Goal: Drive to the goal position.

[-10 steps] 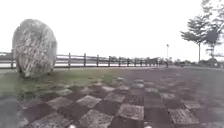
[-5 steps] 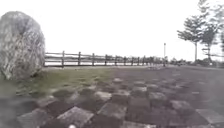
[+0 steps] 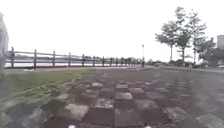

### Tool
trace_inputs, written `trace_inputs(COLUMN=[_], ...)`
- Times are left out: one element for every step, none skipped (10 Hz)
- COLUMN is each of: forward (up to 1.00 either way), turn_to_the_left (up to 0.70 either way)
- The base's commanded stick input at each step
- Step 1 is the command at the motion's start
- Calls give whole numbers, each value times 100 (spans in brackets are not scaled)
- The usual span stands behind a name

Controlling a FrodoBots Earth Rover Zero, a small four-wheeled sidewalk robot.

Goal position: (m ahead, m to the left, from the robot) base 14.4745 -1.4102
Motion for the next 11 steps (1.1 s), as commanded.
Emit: trace_inputs(forward=[100,100,100,100,100,100,100,100,100,100,100], turn_to_the_left=[0,0,0,0,0,0,0,0,0,0,0])
